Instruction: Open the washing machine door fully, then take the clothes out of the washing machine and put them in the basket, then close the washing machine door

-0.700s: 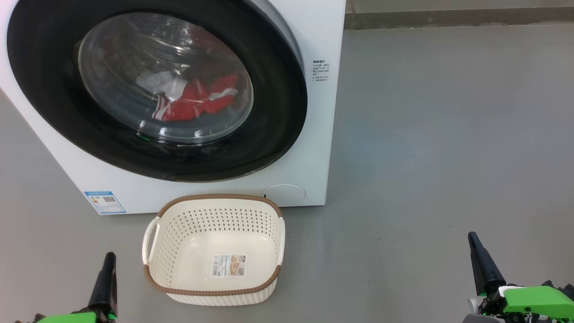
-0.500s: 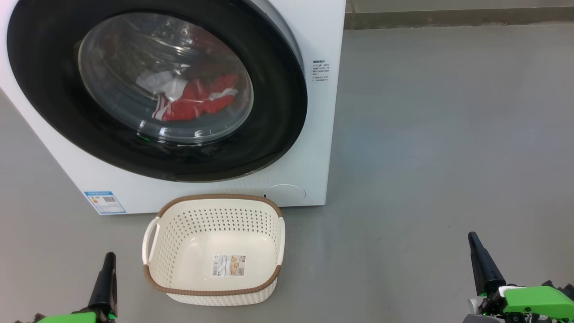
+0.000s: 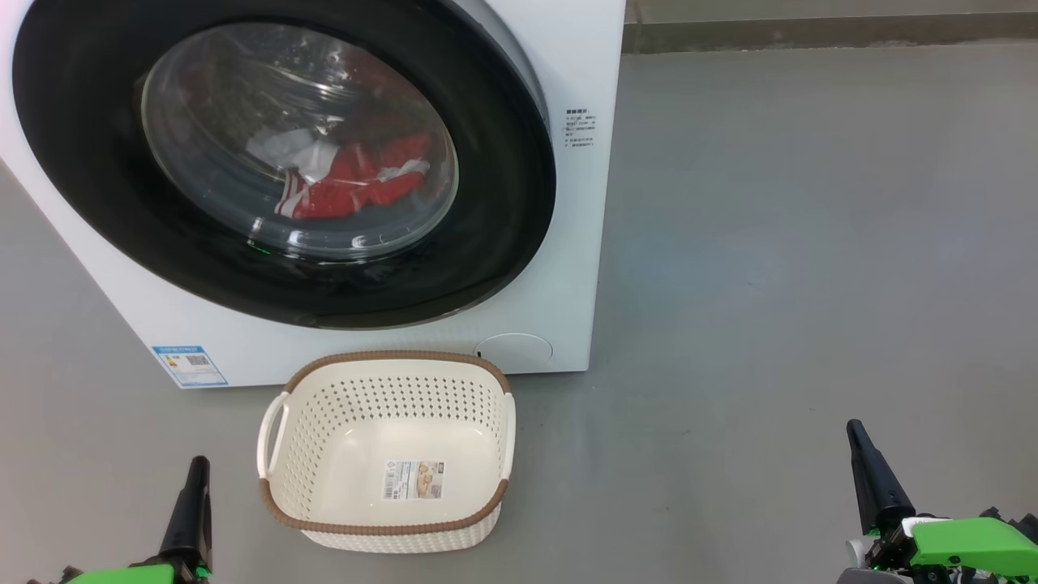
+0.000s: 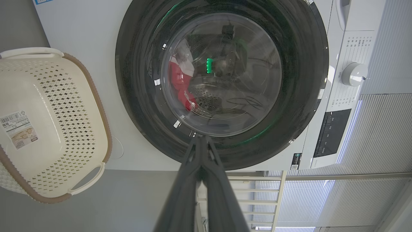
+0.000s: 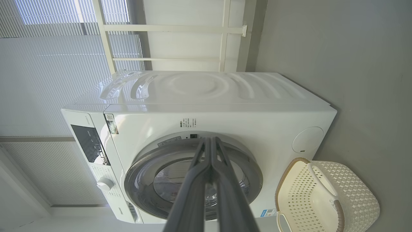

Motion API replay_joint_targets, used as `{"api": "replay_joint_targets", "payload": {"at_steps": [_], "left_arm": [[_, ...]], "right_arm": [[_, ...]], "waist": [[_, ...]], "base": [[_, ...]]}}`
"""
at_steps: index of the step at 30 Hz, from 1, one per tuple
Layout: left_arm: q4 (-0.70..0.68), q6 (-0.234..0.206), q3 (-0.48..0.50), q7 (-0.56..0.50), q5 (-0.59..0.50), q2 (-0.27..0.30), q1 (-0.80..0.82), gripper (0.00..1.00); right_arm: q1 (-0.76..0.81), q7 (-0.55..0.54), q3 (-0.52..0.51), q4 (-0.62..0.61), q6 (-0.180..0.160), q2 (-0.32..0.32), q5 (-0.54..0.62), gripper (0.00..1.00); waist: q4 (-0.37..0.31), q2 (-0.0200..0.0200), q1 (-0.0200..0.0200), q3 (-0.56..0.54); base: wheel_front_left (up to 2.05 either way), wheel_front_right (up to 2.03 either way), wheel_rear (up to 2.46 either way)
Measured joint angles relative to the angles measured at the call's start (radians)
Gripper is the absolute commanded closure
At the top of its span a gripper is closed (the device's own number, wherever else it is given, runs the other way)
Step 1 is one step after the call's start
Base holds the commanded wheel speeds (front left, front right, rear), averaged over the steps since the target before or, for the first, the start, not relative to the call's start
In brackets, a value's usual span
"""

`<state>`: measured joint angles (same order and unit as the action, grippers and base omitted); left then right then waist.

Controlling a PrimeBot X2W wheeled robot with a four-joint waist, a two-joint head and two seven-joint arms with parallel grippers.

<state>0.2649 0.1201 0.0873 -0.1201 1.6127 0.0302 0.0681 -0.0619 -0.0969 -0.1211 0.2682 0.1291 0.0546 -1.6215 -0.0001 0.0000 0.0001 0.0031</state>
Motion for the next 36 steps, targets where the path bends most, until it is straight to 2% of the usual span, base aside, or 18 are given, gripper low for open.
{"api": "replay_joint_targets", "payload": {"at_steps": [36], "left_arm": [[0.0,0.0,0.0,0.0,0.0,0.0,0.0,1.0]], "right_arm": [[0.0,-0.007,-0.008,0.0,0.0,-0.003,0.001,1.0]], "waist": [[0.0,0.0,0.0,0.0]], "base": [[0.0,0.0,0.0]]}}
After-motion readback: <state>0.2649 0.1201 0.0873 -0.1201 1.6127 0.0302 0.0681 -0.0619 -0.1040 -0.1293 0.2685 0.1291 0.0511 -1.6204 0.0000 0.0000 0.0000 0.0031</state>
